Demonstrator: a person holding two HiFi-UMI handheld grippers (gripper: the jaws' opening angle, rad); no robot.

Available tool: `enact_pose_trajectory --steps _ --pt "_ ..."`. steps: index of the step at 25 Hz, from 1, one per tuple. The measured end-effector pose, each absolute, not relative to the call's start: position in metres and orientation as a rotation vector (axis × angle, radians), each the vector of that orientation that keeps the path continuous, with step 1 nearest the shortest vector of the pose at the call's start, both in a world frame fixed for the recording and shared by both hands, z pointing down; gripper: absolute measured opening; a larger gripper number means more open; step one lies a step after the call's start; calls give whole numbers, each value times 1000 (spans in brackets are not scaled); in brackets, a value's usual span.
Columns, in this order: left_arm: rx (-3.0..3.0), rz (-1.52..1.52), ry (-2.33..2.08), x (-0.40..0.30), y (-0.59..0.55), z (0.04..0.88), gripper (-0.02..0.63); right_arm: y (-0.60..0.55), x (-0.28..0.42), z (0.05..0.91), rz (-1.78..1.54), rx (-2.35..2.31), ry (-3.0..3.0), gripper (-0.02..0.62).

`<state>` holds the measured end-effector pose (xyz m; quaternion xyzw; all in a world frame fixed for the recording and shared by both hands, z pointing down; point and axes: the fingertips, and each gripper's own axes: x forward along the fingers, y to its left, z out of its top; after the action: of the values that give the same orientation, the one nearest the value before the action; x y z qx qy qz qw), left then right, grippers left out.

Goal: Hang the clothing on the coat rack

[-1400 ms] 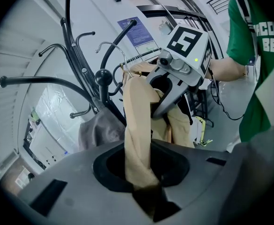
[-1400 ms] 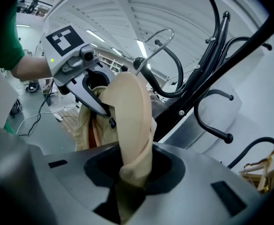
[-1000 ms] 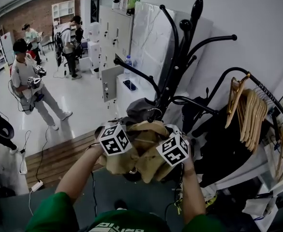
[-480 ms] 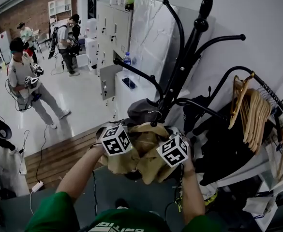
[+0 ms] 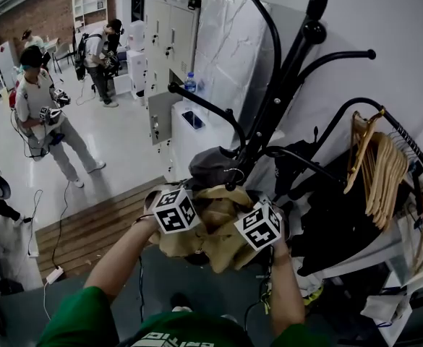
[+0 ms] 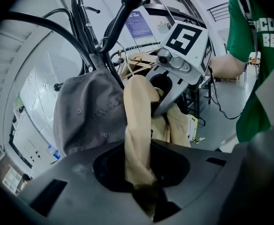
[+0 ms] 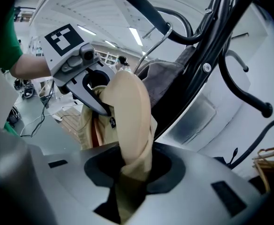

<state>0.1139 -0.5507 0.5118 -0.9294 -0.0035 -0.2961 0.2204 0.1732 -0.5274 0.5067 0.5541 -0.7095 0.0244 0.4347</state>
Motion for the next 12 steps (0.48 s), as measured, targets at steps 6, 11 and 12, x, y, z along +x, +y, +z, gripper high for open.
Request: enact_pose_trajectory --steps 6,11,12 --pt "-2572 -795 18 117 -553 513 78 -529 176 507 47 1382 -1764 114" --pt "-2563 -757 88 118 -554 512 81 -529 178 507 40 1397 -1763 118" --pt "-2559 -751 115 118 -555 512 81 -529 178 507 45 1400 -1768 122"
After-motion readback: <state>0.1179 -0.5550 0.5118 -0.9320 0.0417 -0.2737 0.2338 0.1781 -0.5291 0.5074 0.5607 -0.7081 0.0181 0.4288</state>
